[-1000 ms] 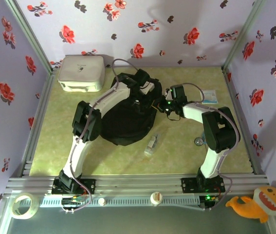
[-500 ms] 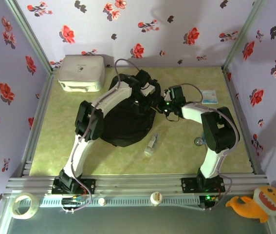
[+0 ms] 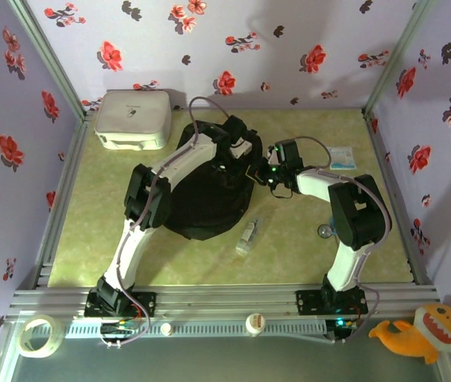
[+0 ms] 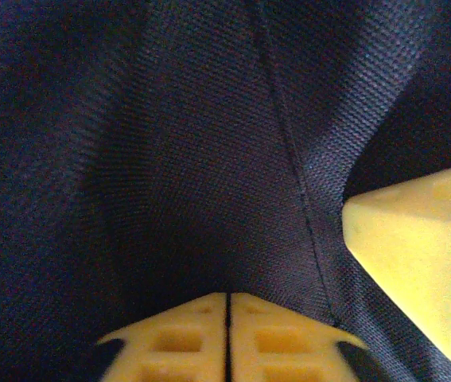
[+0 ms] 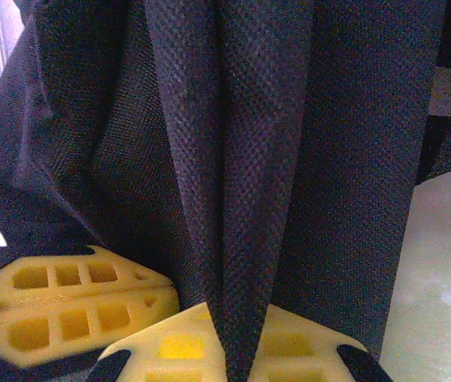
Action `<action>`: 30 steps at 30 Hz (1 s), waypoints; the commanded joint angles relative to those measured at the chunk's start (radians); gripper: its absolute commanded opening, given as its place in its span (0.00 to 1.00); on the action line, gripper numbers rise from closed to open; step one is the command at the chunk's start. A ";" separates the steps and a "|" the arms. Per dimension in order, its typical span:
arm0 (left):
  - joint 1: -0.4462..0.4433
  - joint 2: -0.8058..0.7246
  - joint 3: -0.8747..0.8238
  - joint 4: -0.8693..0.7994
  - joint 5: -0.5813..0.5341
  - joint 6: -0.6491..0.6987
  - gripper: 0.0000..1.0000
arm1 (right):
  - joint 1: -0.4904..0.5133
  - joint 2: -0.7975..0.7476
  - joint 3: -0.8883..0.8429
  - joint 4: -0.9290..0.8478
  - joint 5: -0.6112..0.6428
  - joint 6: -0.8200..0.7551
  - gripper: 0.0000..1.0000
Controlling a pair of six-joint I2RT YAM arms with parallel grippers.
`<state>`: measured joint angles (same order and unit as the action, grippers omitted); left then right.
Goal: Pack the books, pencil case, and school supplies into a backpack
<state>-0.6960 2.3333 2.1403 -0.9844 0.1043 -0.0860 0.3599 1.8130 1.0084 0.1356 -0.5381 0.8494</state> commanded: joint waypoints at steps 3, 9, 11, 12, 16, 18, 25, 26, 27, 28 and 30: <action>-0.004 -0.035 -0.008 0.019 -0.010 -0.037 0.00 | 0.016 -0.037 -0.022 -0.007 -0.018 -0.003 0.05; 0.005 -0.145 -0.063 0.061 -0.016 -0.076 0.00 | 0.016 -0.040 -0.033 -0.048 0.023 -0.035 0.05; 0.006 -0.168 -0.076 0.061 -0.016 -0.089 0.00 | 0.017 -0.037 -0.036 -0.055 0.034 -0.040 0.04; 0.006 -0.177 -0.083 0.061 -0.014 -0.095 0.00 | 0.016 -0.035 -0.035 -0.057 0.036 -0.042 0.04; 0.005 -0.195 -0.112 0.086 -0.015 -0.108 0.00 | 0.017 -0.023 -0.033 -0.058 0.045 -0.046 0.05; 0.007 -0.204 -0.130 0.098 -0.019 -0.113 0.00 | 0.016 -0.018 -0.032 -0.059 0.046 -0.046 0.05; 0.018 -0.242 -0.188 0.126 -0.115 -0.144 0.00 | 0.017 -0.015 -0.024 -0.088 0.076 -0.064 0.04; 0.021 -0.255 -0.197 0.130 -0.135 -0.147 0.00 | 0.017 -0.015 -0.024 -0.098 0.083 -0.068 0.04; 0.022 -0.267 -0.206 0.133 -0.154 -0.149 0.00 | 0.016 -0.015 -0.023 -0.103 0.089 -0.071 0.04; 0.025 -0.279 -0.215 0.136 -0.175 -0.149 0.00 | 0.016 -0.013 -0.023 -0.108 0.097 -0.073 0.04; 0.033 -0.304 -0.235 0.142 -0.208 -0.149 0.00 | 0.017 -0.012 -0.020 -0.121 0.110 -0.078 0.04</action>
<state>-0.6800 2.1143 1.9221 -0.8635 -0.0204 -0.2123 0.3717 1.8027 0.9924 0.1017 -0.4706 0.8066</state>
